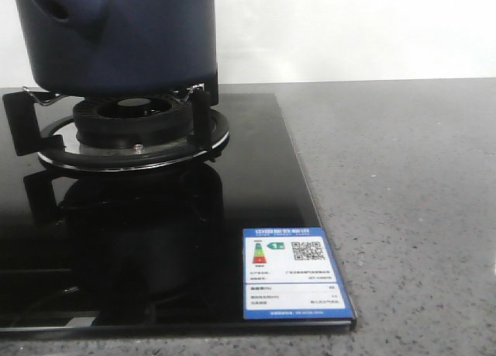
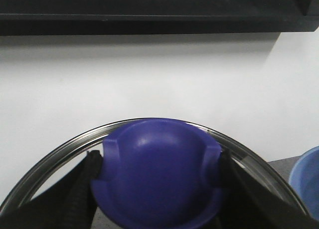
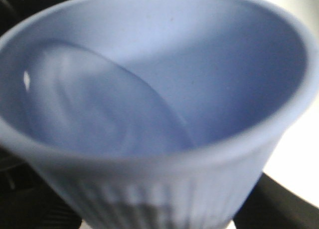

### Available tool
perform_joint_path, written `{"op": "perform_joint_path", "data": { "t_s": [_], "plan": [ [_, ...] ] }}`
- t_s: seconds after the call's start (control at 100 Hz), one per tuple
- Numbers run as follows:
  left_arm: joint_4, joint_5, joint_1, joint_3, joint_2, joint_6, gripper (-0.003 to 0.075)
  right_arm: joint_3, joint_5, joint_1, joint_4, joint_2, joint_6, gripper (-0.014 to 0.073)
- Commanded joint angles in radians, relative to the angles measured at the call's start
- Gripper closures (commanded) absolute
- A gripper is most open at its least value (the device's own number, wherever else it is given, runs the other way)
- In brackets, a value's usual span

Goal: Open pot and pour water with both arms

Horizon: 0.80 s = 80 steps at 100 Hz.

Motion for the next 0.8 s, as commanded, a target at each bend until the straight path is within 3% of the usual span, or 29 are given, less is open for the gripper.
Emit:
{"op": "perform_joint_path", "data": {
  "t_s": [0.0,0.32,0.79],
  "plan": [
    [-0.003,-0.103,0.002,-0.045,-0.025,-0.001,0.0392,-0.043,-0.033,0.006,-0.120,-0.038,-0.005,0.0258],
    [-0.003,-0.100,0.002,-0.045,-0.025,-0.001,0.0392,-0.045,-0.046,0.006,-0.380,-0.029,-0.005,0.0258],
    [-0.003,-0.100,0.002,-0.045,-0.025,-0.001,0.0392,-0.045,-0.087,0.006,-0.605,-0.029,-0.005,0.0258]
  ]
}}
